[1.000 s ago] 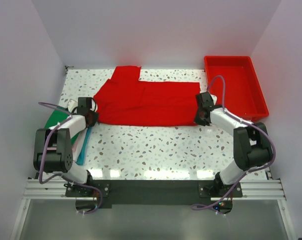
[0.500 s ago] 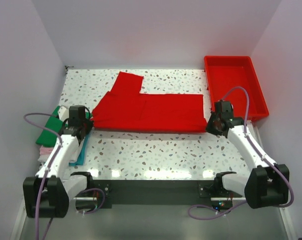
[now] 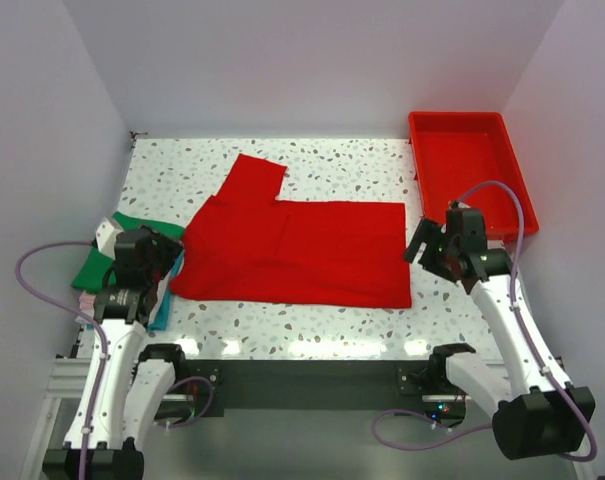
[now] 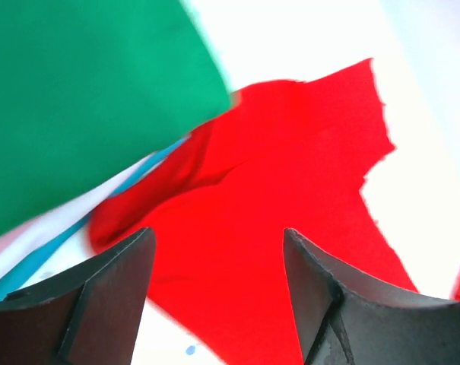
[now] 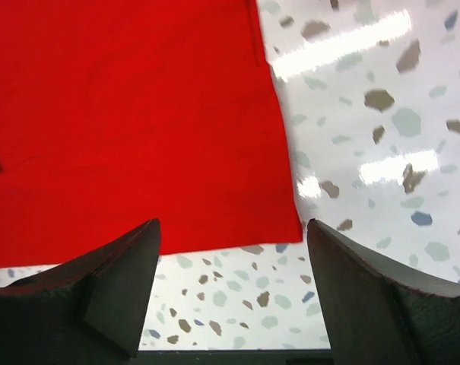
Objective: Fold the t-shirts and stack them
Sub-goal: Fold the tshirt
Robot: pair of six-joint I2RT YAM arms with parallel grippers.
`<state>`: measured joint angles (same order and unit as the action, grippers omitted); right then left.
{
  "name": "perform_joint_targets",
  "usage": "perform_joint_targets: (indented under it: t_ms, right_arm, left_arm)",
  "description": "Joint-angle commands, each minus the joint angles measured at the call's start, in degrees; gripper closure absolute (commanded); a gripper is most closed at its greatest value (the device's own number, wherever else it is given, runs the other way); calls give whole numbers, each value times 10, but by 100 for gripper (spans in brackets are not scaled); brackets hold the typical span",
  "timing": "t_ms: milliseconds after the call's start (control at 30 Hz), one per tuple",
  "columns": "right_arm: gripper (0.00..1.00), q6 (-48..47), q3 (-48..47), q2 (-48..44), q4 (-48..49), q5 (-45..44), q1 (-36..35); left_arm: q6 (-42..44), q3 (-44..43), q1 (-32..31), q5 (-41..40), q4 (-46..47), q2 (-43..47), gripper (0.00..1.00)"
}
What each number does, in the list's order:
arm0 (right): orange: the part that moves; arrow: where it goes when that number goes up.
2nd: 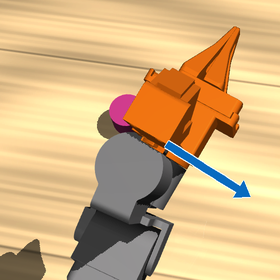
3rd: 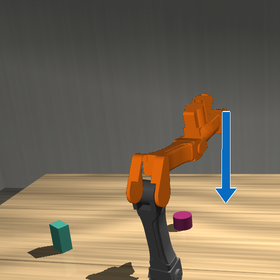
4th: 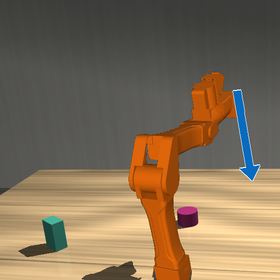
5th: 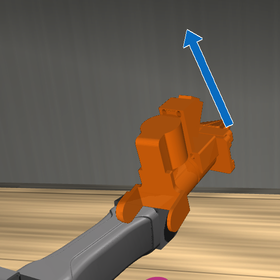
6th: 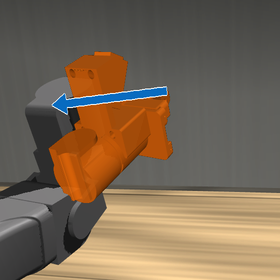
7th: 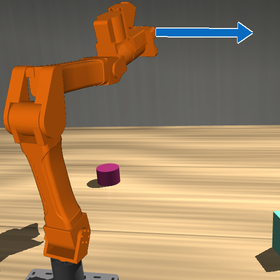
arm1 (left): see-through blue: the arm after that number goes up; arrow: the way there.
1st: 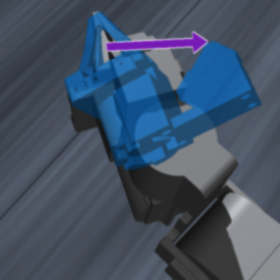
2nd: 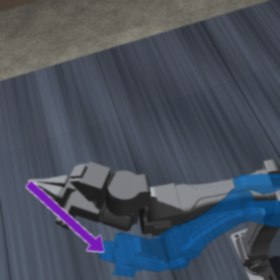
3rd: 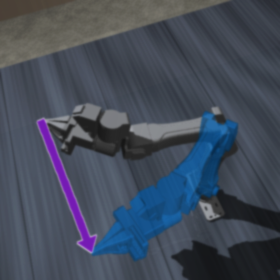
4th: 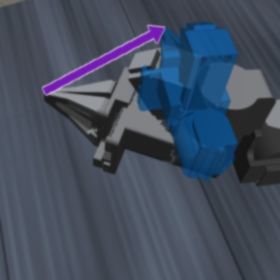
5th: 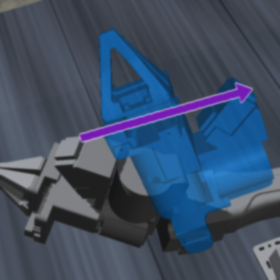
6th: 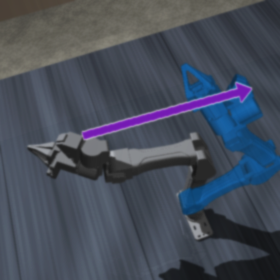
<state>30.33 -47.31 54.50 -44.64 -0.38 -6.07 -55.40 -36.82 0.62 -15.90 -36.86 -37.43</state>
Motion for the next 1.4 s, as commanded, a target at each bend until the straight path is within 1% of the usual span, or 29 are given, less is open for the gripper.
perform_joint_targets:
  t_ms: [0, 33, 67, 100, 133, 167, 200, 233, 267, 300, 333, 367, 400, 433, 467, 500, 533, 567, 600, 633, 667, 733, 900, 1033, 1067, 1133, 1267, 1300, 1367]
  right_arm:
    - [19, -21, -59, 53, 70, 14, -8]
    - [19, -26, -98, 81, 82, 6, -21]
    - [20, -32, -120, 140, 85, -11, -25]
    - [21, -43, -160, 168, 93, -15, -33]
    - [21, -47, -178, 193, 111, -23, -37]
    - [22, -50, -195, 243, 122, -39, -37]
    - [22, -58, -209, 264, 132, -47, -37]
    - [22, -61, -237, 290, 149, -50, -37]
    - [23, -64, -251, 311, 152, -51, -37]
    - [23, -72, -268, 353, 151, -69, -37]
    - [23, -76, -293, 369, 160, -72, -36]
    - [23, -80, -303, 384, 168, -77, -36]
    - [23, -84, -320, 413, 172, -81, -35]
    - [24, -85, -329, 424, 182, -80, -35]
    - [25, -85, -337, 438, 185, -78, -35]
    - [26, -87, -350, 449, 190, -75, -36]
    - [27, -87, -355, 468, 198, -78, -36]
    - [28, -87, -359, 477, 204, -77, -35]
    - [28, -87, -368, 484, 208, -72, -35]
    - [29, -87, -372, 499, 209, -72, -35]
    - [31, -86, -377, 504, 209, -73, -35]
    - [31, -87, -378, 514, 217, -74, -35]
    - [32, -95, -376, 519, 218, -95, -35]
    - [32, -94, -360, 516, 235, -90, -36]
    - [33, -93, -357, 514, 239, -85, -35]
    - [33, -92, -347, 515, 243, -85, -34]
    - [33, -96, -343, 516, 230, -91, -35]
    - [33, -97, -343, 518, 229, -95, -35]
    - [33, -98, -346, 522, 222, -95, -35]
  left_arm:
    - [67, -100, 0, 46, 135, -91, 29]
    - [76, -122, 0, 73, 158, -177, 32]
    - [85, -147, -1, 72, 173, -221, 32]
    - [112, -192, -16, 66, 216, -304, 32]
    - [128, -214, -22, 68, 238, -344, 33]
    - [143, -266, -30, 74, 270, -384, 34]
    - [179, -293, -38, 76, 280, -423, 35]
    - [202, -321, -47, 77, 290, -494, 35]
    - [228, -372, -64, 82, 305, -529, 35]
    - [273, -401, -72, 84, 314, -562, 34]
    - [293, -427, -80, 81, 318, -626, 34]
    - [308, -480, -88, 81, 313, -657, 33]
    - [328, -507, -90, 85, 308, -687, 33]
    - [337, -534, -90, 88, 303, -743, 33]
    - [344, -585, -90, 87, 291, -770, 32]
    - [356, -610, -90, 86, 284, -794, 32]
    - [361, -637, -90, 81, 276, -844, 32]
    - [369, -690, -90, 82, 258, -869, 32]
    - [380, -720, -91, 82, 247, -894, 32]
    - [385, -747, -91, 71, 236, -937, 32]
    - [392, -788, -91, 69, 228, -954, 32]
    - [412, -829, -91, 68, 224, -998, 32]
    - [427, -867, -91, 93, 231, -1066, 34]
    - [417, -874, -91, 92, 225, -1092, 38]
    - [413, -874, -91, 98, 225, -1095, 41]
    - [405, -864, -93, 94, 237, -1096, 43]
    - [388, -867, -97, 111, 236, -1106, 50]
    - [385, -868, -98, 116, 234, -1108, 58]
    - [376, -862, -98, 120, 237, -1108, 64]
